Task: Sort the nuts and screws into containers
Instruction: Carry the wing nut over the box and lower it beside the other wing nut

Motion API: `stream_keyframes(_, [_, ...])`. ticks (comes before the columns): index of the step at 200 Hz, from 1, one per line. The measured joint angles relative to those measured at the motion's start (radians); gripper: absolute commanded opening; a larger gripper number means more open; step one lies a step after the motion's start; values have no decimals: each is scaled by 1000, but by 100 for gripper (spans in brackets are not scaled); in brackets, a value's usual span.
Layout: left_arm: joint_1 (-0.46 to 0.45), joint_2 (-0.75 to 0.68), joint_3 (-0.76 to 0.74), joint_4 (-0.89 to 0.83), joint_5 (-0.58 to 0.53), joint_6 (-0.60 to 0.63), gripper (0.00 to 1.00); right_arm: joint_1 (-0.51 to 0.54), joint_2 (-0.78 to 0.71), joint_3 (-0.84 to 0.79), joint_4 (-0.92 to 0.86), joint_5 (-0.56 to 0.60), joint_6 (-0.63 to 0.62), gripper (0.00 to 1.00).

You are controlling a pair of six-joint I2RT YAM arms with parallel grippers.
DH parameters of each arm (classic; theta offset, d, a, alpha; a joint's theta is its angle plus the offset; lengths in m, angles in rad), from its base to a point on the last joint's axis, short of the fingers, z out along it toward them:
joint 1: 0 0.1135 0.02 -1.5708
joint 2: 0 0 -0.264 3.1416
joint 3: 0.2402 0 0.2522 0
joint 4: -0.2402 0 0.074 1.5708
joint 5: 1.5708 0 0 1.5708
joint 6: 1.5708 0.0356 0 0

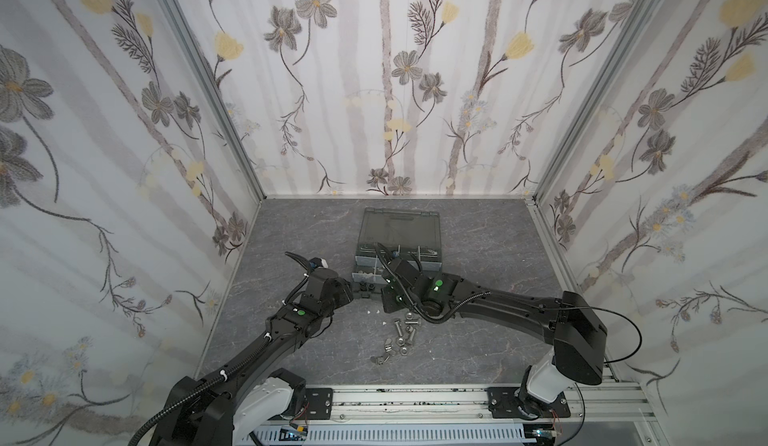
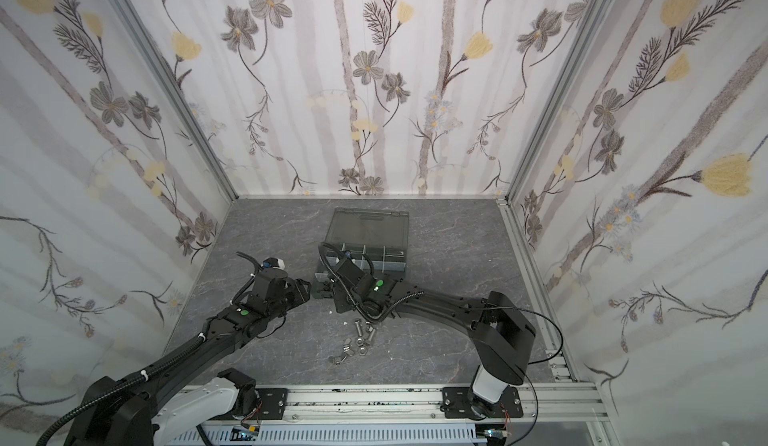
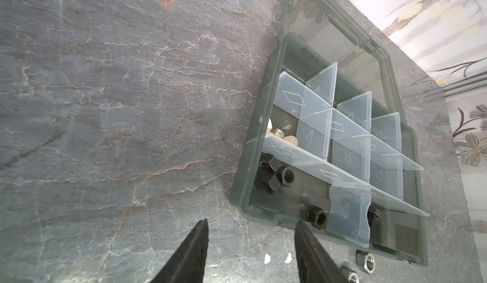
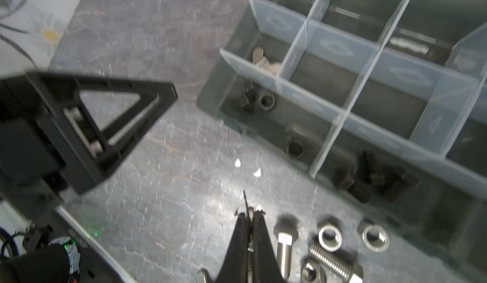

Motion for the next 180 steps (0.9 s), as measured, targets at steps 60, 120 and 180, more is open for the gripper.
stream_keyframes(60, [0, -27, -32, 2, 23, -15, 55, -107, 227, 317, -11, 5, -115, 0])
stream_keyframes(120, [0, -60, -67, 2, 23, -34, 55, -134, 385, 500, -11, -14, -158, 0])
stream_keyframes(180, [0, -64, -72, 4, 27, -40, 55, -142, 449, 525, -11, -26, -164, 5])
